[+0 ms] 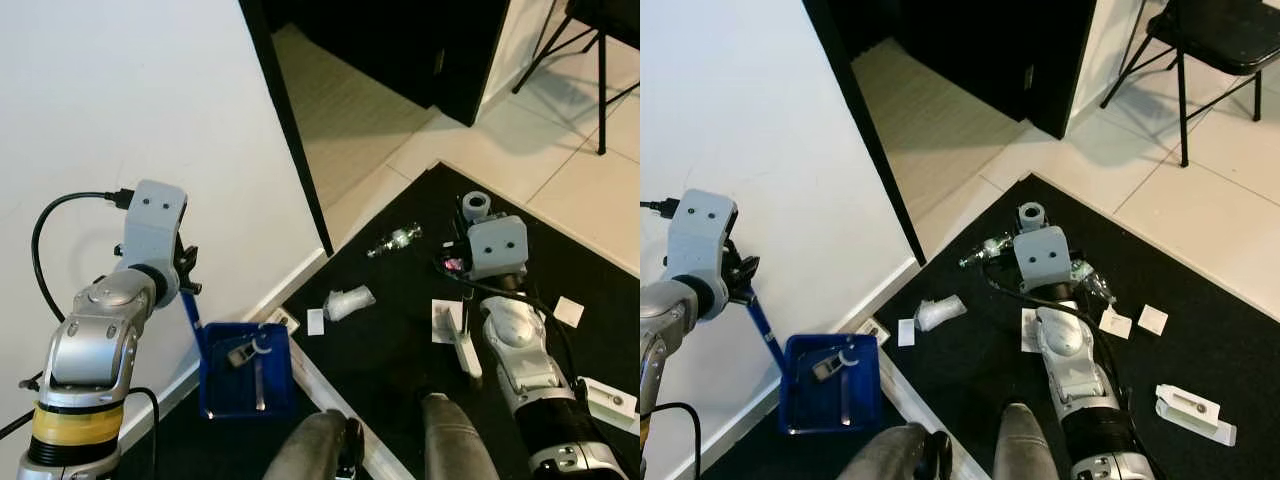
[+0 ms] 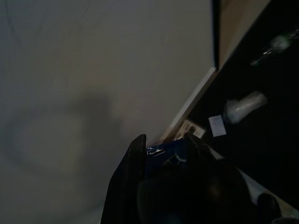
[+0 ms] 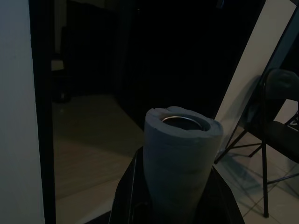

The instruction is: Sweep floor

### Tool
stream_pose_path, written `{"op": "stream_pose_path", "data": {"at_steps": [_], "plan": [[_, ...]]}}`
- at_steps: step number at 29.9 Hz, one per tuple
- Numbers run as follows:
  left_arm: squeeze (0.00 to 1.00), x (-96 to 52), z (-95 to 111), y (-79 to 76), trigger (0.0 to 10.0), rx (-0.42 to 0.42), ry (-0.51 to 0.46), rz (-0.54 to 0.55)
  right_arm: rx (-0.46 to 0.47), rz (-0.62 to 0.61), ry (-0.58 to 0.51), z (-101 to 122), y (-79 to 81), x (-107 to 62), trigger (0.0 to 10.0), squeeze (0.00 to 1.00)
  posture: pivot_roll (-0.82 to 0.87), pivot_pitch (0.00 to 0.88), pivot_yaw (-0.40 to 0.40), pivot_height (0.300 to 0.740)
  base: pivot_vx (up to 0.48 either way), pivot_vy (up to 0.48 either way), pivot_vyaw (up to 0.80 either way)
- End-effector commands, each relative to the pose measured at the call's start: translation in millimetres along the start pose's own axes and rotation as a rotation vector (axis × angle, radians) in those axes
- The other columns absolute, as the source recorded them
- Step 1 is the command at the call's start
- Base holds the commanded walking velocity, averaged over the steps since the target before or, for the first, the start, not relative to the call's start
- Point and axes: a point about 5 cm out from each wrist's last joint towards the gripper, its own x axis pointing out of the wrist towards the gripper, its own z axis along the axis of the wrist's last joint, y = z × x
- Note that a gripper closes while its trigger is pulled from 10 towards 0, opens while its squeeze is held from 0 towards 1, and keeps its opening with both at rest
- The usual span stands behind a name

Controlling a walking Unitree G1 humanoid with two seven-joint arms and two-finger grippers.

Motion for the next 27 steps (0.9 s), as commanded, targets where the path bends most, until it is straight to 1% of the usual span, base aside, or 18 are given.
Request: {"op": "stream_pose_path", "data": {"at_steps": [1, 3, 4, 9, 14, 15, 18, 20, 21, 22, 23, 24, 27], "plan": [[0.00, 5.9, -2.8, -0.5, 10.0, -0.048, 0.005, 0.031, 0.007, 0.017, -0.007, -0.1, 4.6, -0.6, 10.0, 0.00, 0.01, 0.199, 0.136, 0.740, 0.000, 0.000, 0.00], [0.00, 16.0, -7.7, -7.7, 10.0, -0.088, 0.019, 0.031, 0.005, 0.018, -0.011, 1.1, 3.7, 0.7, 10.0, 0.00, -0.01, 0.199, 0.132, 0.740, 0.000, 0.000, 0.00], [0.00, 16.0, -7.7, -7.7, 10.0, -0.088, 0.019, 0.031, 0.005, 0.018, -0.011, 1.1, 3.7, 0.7, 10.0, 0.00, -0.01, 0.199, 0.132, 0.740, 0.000, 0.000, 0.00], [0.00, 32.2, -21.1, -16.3, 10.0, -0.133, 0.052, 0.055, 0.000, 0.010, -0.012, 0.8, -0.5, -1.3, 10.0, 0.00, -0.02, 0.202, 0.131, 0.740, 0.000, 0.000, 0.00], [0.00, 38.3, -24.6, -21.1, 10.0, -0.140, 0.060, 0.066, -0.001, 0.011, -0.010, 0.1, -0.4, -2.6, 10.0, 0.00, -0.03, 0.205, 0.128, 0.740, 0.000, 0.000, 0.00], [0.00, 41.5, -25.4, -24.2, 10.0, -0.147, 0.061, 0.071, -0.001, 0.011, -0.010, 0.2, -0.2, -2.6, 10.0, 0.00, -0.03, 0.206, 0.127, 0.740, 0.000, 0.000, 0.00], [0.00, 48.3, -23.5, -33.7, 10.0, -0.219, 0.053, 0.073, 0.000, 0.011, -0.010, 0.7, 0.1, -2.0, 10.0, 0.00, -0.04, 0.206, 0.126, 0.740, 0.000, 0.000, 0.00], [0.00, 49.1, -23.0, -34.8, 10.0, -0.230, 0.050, 0.072, 0.001, 0.011, -0.010, 0.8, 0.1, -2.0, 10.0, 0.00, -0.04, 0.206, 0.126, 0.740, 0.000, 0.000, 0.00], [0.00, 51.1, -21.3, -36.7, 10.0, -0.248, 0.048, 0.067, 0.000, 0.011, -0.011, 0.9, 0.2, -1.8, 10.0, 0.00, -0.04, 0.204, 0.123, 0.740, 0.000, 0.000, 0.00], [0.00, 54.1, -19.9, -39.1, 10.0, -0.290, 0.051, 0.060, 0.000, 0.012, -0.011, 0.8, 0.2, -1.7, 10.0, 0.00, -0.04, 0.203, 0.123, 0.740, 0.000, 0.000, 0.00], [0.00, 54.1, -19.9, -39.1, 10.0, -0.290, 0.051, 0.060, 0.000, 0.012, -0.011, 0.8, 0.2, -1.7, 10.0, 0.00, -0.04, 0.203, 0.123, 0.740, 0.000, 0.000, 0.00], [0.00, 58.3, -17.5, -42.7, 10.0, -0.343, 0.054, 0.051, 0.000, 0.012, -0.011, 0.6, -0.1, -1.7, 10.0, 0.00, -0.04, 0.203, 0.123, 0.740, 0.000, 0.000, 0.00], [0.00, 60.9, -14.4, -45.4, 10.0, -0.377, 0.051, 0.040, 0.000, 0.013, -0.011, 0.6, -0.3, -1.6, 10.0, 0.00, -0.04, 0.202, 0.121, 0.740, 0.000, 0.000, 0.00]]}}
